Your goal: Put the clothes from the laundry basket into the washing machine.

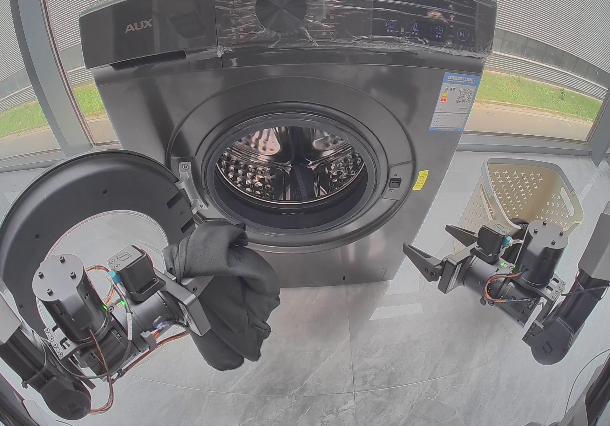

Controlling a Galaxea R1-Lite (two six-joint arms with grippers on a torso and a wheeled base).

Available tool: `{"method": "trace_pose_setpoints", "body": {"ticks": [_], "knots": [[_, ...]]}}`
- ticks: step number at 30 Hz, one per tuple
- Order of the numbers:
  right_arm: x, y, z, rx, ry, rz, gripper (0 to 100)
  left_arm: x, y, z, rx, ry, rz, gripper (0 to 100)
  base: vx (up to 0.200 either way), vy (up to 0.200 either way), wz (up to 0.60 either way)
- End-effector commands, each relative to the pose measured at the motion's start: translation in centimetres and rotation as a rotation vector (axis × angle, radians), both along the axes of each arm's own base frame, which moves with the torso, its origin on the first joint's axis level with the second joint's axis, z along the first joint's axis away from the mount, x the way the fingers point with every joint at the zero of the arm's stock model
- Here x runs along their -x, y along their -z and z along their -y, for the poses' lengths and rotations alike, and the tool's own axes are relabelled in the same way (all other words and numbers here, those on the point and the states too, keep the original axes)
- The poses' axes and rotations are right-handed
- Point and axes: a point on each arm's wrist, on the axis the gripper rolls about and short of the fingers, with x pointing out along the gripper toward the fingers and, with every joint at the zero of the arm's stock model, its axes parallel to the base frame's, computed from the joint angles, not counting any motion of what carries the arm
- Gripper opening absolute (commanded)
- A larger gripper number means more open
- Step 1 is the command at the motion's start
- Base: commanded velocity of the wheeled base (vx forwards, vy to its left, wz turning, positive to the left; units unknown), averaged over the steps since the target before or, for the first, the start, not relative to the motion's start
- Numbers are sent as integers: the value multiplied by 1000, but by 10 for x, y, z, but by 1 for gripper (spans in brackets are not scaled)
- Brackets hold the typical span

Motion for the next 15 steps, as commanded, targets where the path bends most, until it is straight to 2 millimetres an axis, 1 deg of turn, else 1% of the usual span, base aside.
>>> {"method": "trace_pose_setpoints", "body": {"ticks": [1,4,13,15], "knots": [[0,-1,-1,-2,-6,4,100,-2,4,2,-8,2,-15,0,200,0,0],[0,1,-2,0,-7,-2,100,-3,6,2,-14,-1,-22,0,200,0,0],[0,0,-3,-2,-9,2,100,0,8,4,-28,13,-26,0,0,0,0],[0,0,-3,-2,-10,2,100,-1,8,4,-30,13,-26,0,200,0,0]]}}
